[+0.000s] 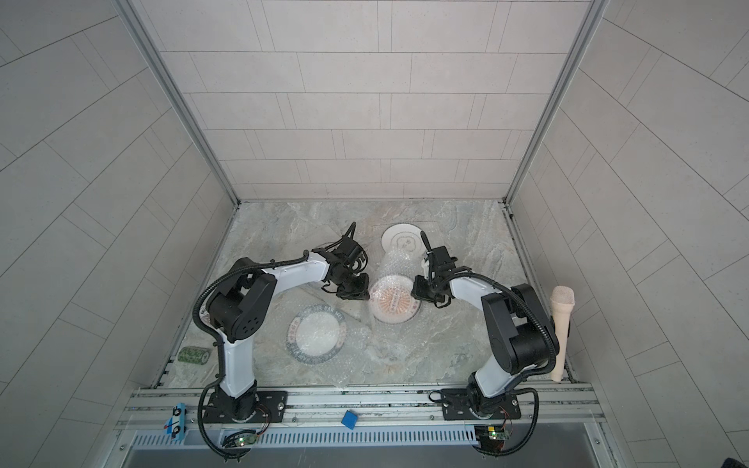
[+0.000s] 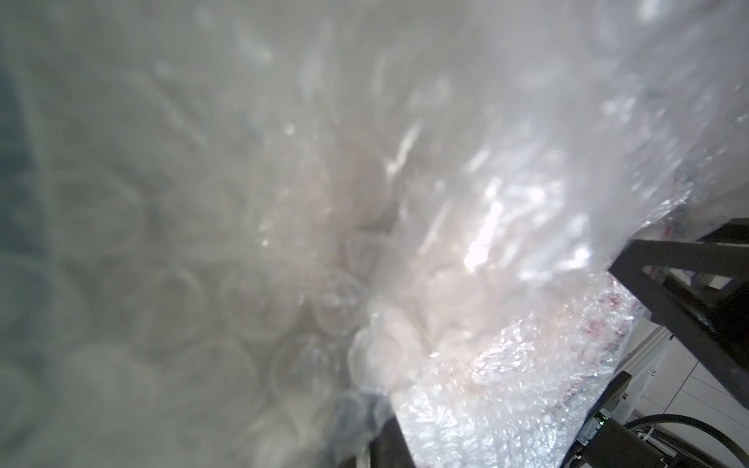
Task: Unpack dinner plates from bubble wrap
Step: Unwrap the bubble wrap at the center of the board.
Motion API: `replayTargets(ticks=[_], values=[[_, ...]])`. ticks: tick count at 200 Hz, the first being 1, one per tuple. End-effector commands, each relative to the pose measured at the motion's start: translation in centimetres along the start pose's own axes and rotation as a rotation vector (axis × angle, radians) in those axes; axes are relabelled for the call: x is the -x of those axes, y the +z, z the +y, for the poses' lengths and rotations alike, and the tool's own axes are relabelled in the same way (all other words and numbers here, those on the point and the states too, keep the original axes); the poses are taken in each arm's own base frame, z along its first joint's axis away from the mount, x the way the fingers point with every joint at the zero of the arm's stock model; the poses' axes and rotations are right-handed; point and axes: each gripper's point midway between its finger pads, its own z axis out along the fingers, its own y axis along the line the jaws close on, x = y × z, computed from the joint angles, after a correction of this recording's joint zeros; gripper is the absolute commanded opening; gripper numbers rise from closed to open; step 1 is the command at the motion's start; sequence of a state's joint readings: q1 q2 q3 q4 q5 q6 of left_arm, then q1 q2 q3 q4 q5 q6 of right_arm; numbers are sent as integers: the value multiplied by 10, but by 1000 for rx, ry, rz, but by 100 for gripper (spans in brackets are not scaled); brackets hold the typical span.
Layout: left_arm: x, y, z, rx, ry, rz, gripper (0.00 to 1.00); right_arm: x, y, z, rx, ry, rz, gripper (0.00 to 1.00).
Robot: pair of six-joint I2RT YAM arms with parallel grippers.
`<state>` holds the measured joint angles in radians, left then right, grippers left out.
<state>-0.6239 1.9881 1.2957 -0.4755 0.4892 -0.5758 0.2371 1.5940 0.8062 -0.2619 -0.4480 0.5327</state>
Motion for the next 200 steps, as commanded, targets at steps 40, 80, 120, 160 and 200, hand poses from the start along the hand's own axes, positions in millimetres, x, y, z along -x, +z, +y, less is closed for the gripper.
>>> replayTargets(ticks=[40, 80, 120, 160, 200], values=[[-20, 24, 26, 83, -40, 81, 10, -19, -8, 6, 39, 42, 73, 31], [-17, 19, 20, 63, -36, 70, 10, -13, -13, 7, 31, 42, 52, 12], [1, -15, -6, -24, -21, -3, 18, -1, -27, 8, 10, 46, 17, 0], [16, -68, -30, -117, 14, -106, 46, 21, -51, 16, 7, 58, -37, 0], [19, -118, -31, -205, 34, -253, 68, 44, -78, 20, 11, 118, -90, 0]])
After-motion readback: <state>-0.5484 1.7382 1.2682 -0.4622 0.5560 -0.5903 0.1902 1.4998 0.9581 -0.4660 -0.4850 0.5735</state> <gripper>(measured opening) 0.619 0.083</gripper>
